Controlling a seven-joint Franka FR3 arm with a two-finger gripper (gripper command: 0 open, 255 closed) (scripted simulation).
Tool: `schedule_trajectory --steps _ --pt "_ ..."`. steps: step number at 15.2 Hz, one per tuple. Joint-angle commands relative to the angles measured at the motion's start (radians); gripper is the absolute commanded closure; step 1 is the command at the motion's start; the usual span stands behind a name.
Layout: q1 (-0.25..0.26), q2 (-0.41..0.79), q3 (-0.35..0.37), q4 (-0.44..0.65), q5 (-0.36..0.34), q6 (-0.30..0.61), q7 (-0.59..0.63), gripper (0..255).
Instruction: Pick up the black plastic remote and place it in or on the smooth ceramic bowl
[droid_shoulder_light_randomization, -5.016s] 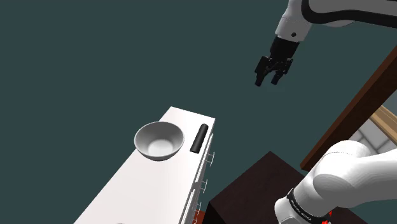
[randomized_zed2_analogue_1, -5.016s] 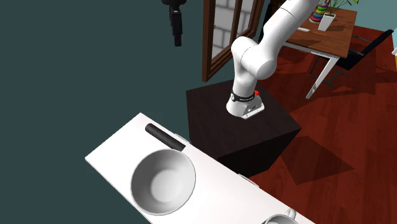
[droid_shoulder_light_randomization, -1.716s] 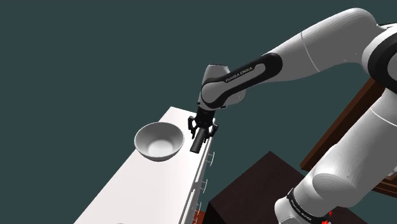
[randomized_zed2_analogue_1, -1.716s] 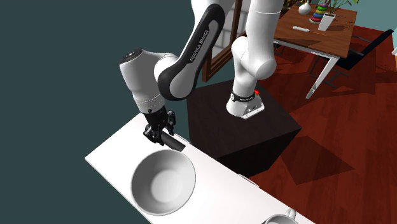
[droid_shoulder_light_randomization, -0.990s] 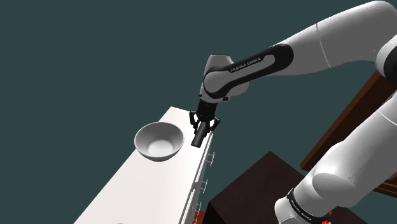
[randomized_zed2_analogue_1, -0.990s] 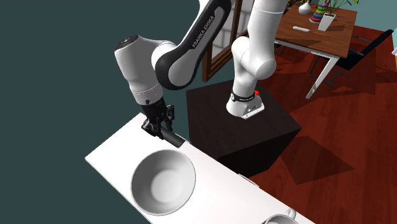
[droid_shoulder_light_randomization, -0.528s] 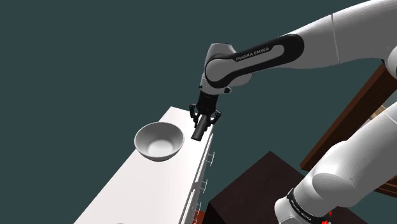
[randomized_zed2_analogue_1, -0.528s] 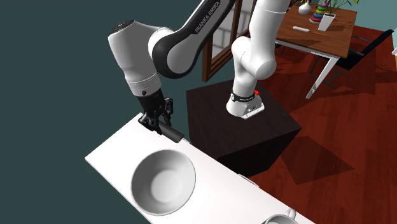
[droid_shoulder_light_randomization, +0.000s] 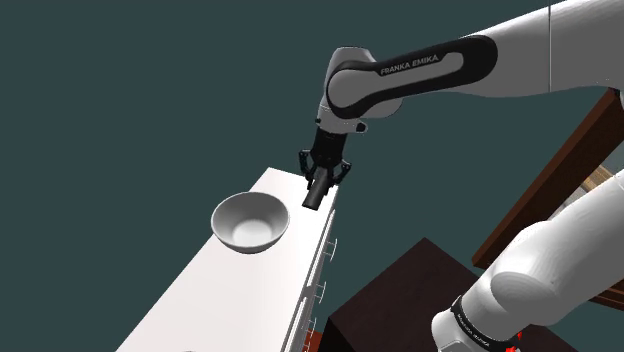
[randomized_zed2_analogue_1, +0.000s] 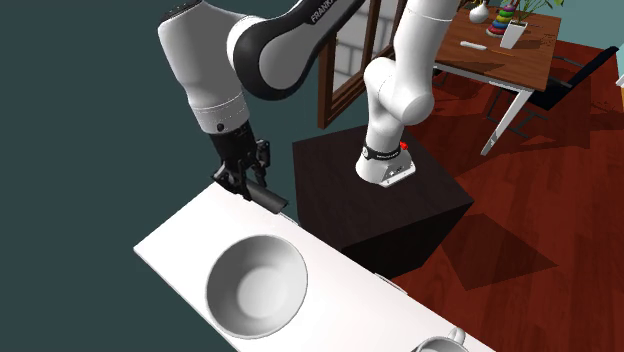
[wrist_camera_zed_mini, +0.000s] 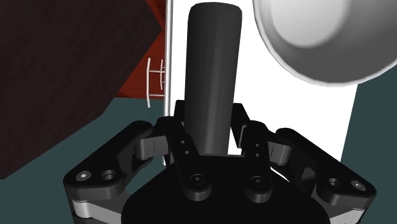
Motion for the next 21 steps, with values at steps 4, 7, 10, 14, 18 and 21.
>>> schedule_trajectory --steps 4,7,10,14,18,21 --pt "-0.002 -0.024 -0.005 0.047 -0.004 -0.07 0.012 255" --pt "0.007 -0.012 0.009 0.076 -0.004 -0.081 0.04 255" --pt "0.035 0.044 0.054 0.126 -0.008 -0.058 0.113 255" --pt "0.075 0.133 0.108 0.209 -0.029 -0.032 0.214 255" --pt "0.118 0.236 0.155 0.311 -0.069 -0.014 0.319 255" --pt "0.153 0.31 0.177 0.388 -0.105 -0.009 0.388 255"
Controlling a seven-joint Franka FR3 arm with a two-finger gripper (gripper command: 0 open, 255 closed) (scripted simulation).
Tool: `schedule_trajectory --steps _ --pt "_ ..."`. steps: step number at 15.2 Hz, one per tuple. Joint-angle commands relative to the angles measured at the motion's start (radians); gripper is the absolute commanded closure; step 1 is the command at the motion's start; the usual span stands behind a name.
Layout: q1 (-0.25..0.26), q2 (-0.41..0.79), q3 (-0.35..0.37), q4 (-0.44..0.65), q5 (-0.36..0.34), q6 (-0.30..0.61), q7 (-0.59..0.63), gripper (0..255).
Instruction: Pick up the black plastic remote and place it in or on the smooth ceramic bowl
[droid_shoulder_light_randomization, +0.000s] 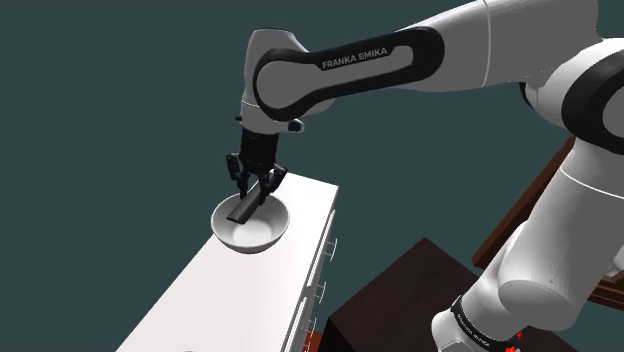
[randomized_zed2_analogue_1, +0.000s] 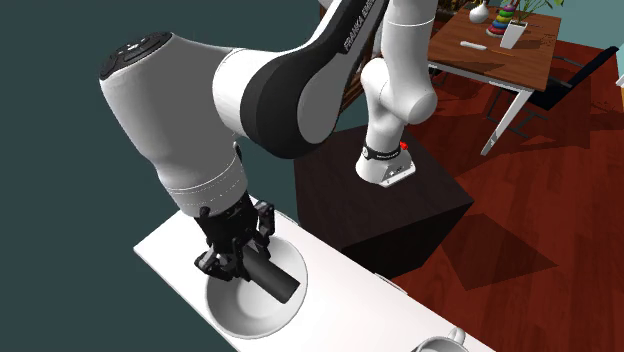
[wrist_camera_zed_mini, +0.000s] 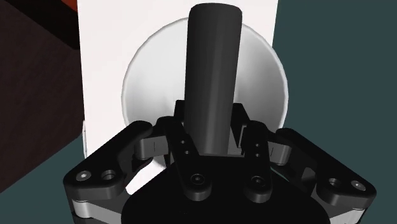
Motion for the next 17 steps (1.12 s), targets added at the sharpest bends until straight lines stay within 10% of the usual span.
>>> schedule_trajectory --steps 1,17 --pt "0.013 0.023 0.008 0.009 -0.01 0.018 0.022 255" --pt "0.02 0.07 0.007 -0.07 -0.019 0.139 0.009 255"
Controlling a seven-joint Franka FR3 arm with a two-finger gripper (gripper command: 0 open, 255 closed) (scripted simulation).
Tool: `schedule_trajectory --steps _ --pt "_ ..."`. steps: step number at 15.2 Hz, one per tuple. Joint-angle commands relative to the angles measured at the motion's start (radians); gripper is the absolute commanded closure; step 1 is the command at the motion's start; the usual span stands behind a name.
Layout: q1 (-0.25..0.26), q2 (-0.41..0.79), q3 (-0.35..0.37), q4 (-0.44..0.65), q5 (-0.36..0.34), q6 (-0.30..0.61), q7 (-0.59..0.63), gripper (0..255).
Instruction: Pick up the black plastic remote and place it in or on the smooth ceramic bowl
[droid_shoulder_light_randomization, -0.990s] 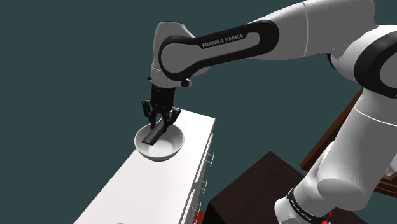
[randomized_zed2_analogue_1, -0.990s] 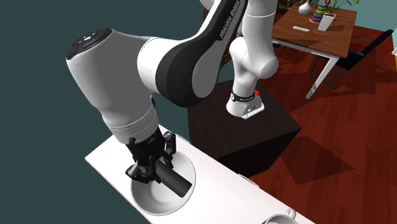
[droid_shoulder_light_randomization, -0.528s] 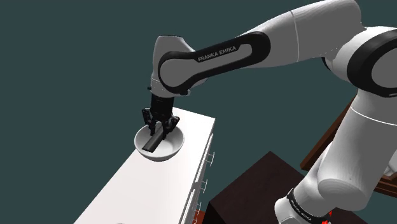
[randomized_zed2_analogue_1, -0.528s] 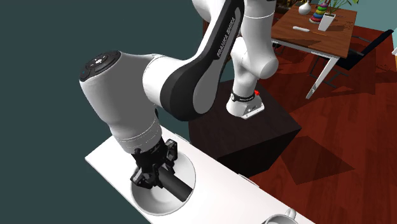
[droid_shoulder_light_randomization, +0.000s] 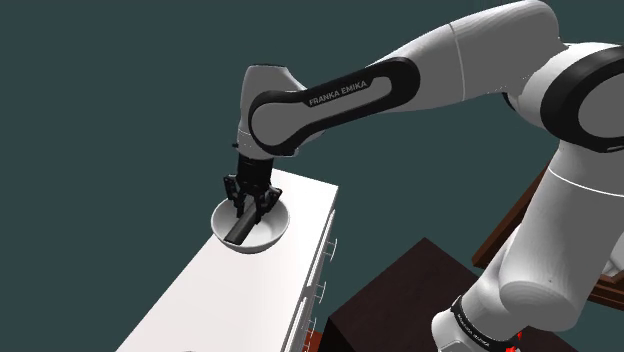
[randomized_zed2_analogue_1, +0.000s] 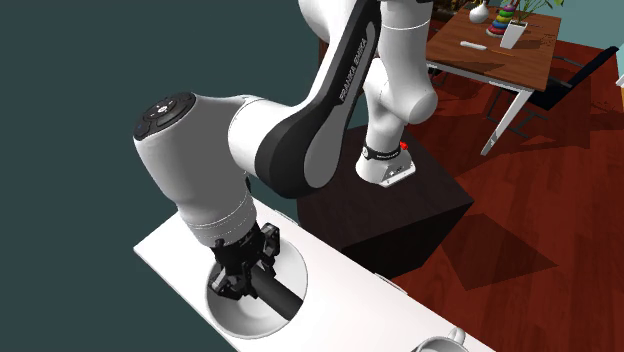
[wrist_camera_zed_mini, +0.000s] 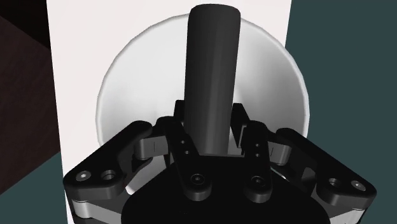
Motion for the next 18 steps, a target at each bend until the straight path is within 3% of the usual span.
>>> schedule_trajectory --steps 1,2,7,11,18 --pt "0.0 0.004 0.0 -0.001 0.0 0.002 0.0 255" --pt "0.0 0.003 0.0 -0.002 0.0 0.003 0.0 0" --pt "0.0 0.004 0.0 -0.001 0.0 0.002 0.0 0" --pt "-0.018 -0.044 -0.007 0.07 0.011 -0.117 -0.009 0" --pt "-0.018 -0.044 -0.007 0.07 0.011 -0.117 -0.009 0"
